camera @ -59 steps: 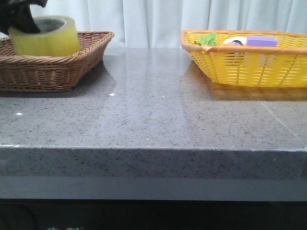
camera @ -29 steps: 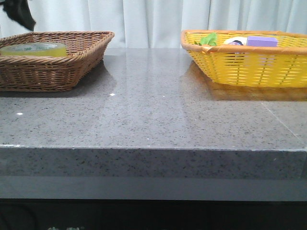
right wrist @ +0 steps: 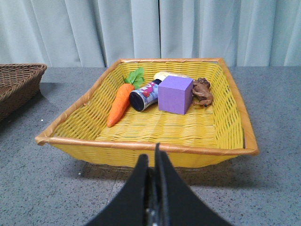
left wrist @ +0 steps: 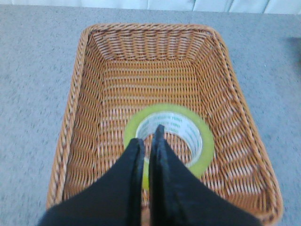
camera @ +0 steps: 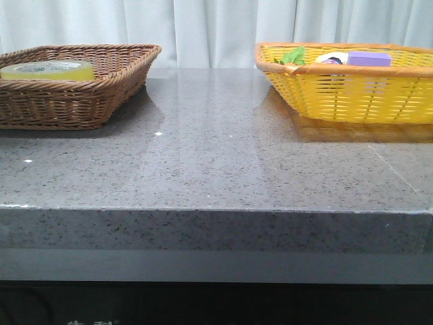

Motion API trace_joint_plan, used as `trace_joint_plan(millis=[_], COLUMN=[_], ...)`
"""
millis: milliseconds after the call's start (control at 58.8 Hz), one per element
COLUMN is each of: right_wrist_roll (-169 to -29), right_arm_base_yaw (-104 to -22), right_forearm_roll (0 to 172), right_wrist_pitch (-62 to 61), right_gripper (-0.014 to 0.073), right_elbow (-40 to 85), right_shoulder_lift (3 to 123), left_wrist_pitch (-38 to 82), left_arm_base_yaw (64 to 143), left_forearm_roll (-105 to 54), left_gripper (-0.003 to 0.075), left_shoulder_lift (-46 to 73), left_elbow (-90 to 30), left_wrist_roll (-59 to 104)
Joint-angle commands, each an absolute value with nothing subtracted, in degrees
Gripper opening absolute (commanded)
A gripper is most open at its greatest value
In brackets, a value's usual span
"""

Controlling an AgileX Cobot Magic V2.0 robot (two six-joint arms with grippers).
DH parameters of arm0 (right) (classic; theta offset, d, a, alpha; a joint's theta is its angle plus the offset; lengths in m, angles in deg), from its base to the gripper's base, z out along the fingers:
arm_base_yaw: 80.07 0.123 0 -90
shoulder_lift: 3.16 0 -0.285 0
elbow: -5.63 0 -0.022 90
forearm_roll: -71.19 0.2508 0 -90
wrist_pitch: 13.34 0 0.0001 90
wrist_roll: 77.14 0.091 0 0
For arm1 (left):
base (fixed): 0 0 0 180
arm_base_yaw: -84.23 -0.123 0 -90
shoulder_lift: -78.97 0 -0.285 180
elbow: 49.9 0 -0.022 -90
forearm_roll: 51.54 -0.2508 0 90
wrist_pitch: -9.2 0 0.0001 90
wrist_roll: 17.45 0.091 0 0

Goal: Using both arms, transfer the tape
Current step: 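Open the left gripper and withdraw it upward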

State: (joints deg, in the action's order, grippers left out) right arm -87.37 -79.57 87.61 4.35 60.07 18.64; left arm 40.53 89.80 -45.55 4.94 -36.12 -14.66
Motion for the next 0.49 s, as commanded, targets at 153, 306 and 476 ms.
trace_joint_plan(millis=[153, 306, 476], right_wrist_roll=[-87.69, -87.69, -87.69], right_arm_base_yaw=[-79.83, -79.83, -79.83], right_forearm_roll=[88.1, 88.1, 88.1], right_wrist_pitch=[0.1, 0.1, 0.1], right_gripper=[-0.0089, -0.0089, -0.0089], right_elbow=[58.64, 58.64, 58.64], right_shoulder_lift=[19.23, 19.23, 19.23], left_wrist_pitch=[33.56, 31.77, 31.77], left_arm_base_yaw=[89.91, 89.91, 89.91], left_forearm_roll=[-44.78, -44.78, -44.78], left_gripper=[-0.002, -0.002, -0.002], left_shoulder_lift=[20.33, 30.74, 41.63], left_elbow=[-24.38, -15.96, -8.43], left_wrist_roll=[-14.74, -14.74, -14.74])
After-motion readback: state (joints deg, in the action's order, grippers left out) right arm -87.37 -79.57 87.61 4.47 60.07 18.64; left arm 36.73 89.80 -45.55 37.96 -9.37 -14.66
